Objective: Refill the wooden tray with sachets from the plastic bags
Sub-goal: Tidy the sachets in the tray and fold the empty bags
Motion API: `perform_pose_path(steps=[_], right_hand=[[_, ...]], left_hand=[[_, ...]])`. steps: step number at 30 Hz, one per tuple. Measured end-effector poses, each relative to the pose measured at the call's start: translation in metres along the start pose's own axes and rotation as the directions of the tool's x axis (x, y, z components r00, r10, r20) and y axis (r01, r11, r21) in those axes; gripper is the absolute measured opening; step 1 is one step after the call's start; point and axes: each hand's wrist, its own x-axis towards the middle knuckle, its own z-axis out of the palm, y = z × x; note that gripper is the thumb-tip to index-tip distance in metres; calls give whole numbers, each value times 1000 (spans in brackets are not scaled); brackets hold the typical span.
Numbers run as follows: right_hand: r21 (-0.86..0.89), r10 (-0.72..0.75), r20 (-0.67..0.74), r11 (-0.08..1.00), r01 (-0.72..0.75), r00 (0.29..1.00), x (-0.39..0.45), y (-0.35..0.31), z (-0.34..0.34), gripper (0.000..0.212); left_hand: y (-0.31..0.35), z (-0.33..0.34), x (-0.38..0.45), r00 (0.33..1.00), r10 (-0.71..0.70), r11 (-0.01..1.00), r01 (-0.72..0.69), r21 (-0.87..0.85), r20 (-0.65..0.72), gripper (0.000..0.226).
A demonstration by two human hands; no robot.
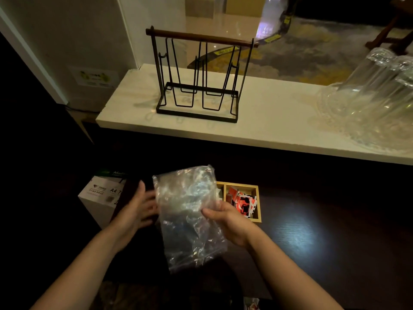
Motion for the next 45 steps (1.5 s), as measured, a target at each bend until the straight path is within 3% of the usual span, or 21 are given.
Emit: perform_pose_path(steps=[3, 5, 7, 10, 14, 17, 19, 21, 25, 28, 31, 33, 35, 37, 38, 41, 43, 45], right_hand=[[55, 5, -71, 999, -1, 997, 0, -1, -8, 16], [32, 20, -67, 999, -17, 998, -1, -2, -6, 21], [28, 26, -74, 999, -24, 997, -2, -2, -2, 20], [26, -5, -152, 1000, 9, 988, 0, -2, -3, 22], [16, -50, -165, 998, 53, 985, -2, 0, -15, 21], [44, -74, -98, 996, 78, 992, -4, 2, -22, 26], [24, -95, -93, 995, 98, 991, -3, 4, -26, 16], [-68, -134, -133, 990, 126, 982, -3, 2, -25, 29], [-327, -257, -263, 931, 164, 930, -5, -3, -20, 39], [-486, -368, -299, 853, 191, 881, -1, -1, -20, 42], [-555, -423, -321, 809, 194, 848, 2, 1, -20, 47], [-447, -396, -360, 868, 217, 845, 3, 2, -19, 39], [-52, -292, -356, 955, 293, 888, 1, 5, -15, 24], [348, -203, -235, 896, 277, 951, -1, 12, -13, 40], [394, -193, -159, 887, 242, 968, -2, 17, -9, 48], [272, -116, -23, 955, 118, 993, -1, 34, 15, 60], [238, -45, -48, 970, 55, 998, 0, 38, 34, 54], [250, -23, -159, 966, 62, 987, 3, 37, 46, 38]], left_hand=[[-13, 19, -16, 969, -90, 977, 131, -166, 232, 67], [-14, 38, -21, 964, -51, 985, 91, -144, 262, 44], [-14, 51, -18, 984, -24, 991, 47, -124, 177, 27], [-9, 54, -14, 996, 8, 999, -5, -38, 92, 37], [-2, 48, -17, 992, 45, 997, -38, -64, 115, 43], [0, 47, -20, 992, 29, 984, -6, -176, 126, 34], [0, 47, -21, 991, -23, 964, 56, -259, 129, 23], [-2, 46, -19, 988, -56, 951, 97, -294, 144, 20], [-7, 42, -12, 968, -124, 909, 198, -366, 217, 49], [-6, 49, -16, 934, -159, 945, 238, -225, 321, 47], [-5, 57, -22, 931, -166, 967, 219, -134, 324, 39], [-6, 62, -23, 957, -152, 970, 192, -146, 249, 33], [-9, 67, -20, 982, -134, 958, 162, -237, 129, 30], [-12, 74, -15, 991, -122, 890, 131, -436, 49, 28], [-14, 77, -12, 993, -116, 834, 113, -540, 30, 28], [-21, 88, -3, 995, -103, 684, 73, -726, 2, 35], [-27, 98, -1, 995, -100, 716, 57, -695, -21, 36], [-32, 111, -5, 996, -61, 802, 9, -597, -67, 34]])
